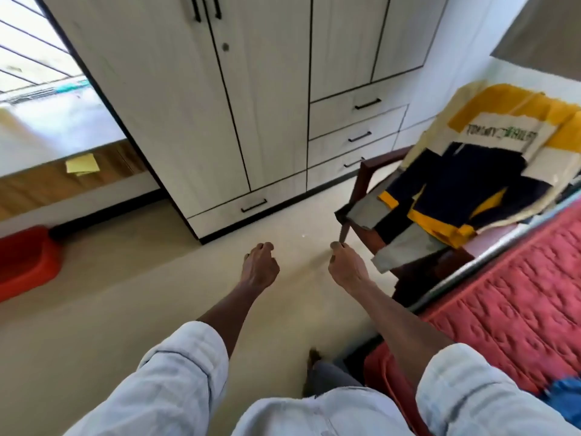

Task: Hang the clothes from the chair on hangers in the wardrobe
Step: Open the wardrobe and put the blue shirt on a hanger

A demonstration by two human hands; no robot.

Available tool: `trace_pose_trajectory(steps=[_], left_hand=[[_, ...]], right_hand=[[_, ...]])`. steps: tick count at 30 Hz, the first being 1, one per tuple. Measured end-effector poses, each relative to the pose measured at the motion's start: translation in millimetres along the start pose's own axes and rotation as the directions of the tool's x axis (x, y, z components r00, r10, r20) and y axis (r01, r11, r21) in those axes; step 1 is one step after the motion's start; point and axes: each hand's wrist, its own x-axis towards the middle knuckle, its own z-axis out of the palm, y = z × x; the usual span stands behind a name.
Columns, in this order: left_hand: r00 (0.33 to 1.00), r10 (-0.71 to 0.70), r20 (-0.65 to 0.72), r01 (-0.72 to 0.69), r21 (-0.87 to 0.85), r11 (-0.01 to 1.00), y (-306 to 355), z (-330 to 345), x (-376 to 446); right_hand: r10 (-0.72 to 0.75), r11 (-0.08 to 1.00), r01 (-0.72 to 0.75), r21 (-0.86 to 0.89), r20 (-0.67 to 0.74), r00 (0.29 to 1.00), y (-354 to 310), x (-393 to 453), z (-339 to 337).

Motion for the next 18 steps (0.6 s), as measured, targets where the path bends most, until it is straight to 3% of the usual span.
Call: trace_pose_trajectory(steps=[5,11,14,18], left_hand=[[0.991,-0.079,-0.112,0.075,-0.045,0.996,-16,-31,125],[0.980,-0.132,-0.147,0.122,-0.077,0.990,-24,-66,212],[0.946,-0.194,-0.261,0.157,-0.155,0.975,-28,-118,297],[0.864,-0.188,-0.468,0.070,-0.259,0.963,-33,-186,383]], right_hand=[[-0.132,0.990,0.133,0.048,-0.038,0.991,-43,159,-19],[-0.202,0.972,0.208,0.108,-0.063,0.977,-84,253,-38],[-0.318,0.942,0.326,0.079,-0.098,0.943,-136,339,-77],[-0.379,0.908,0.401,0.120,-0.167,0.910,-200,424,-120]])
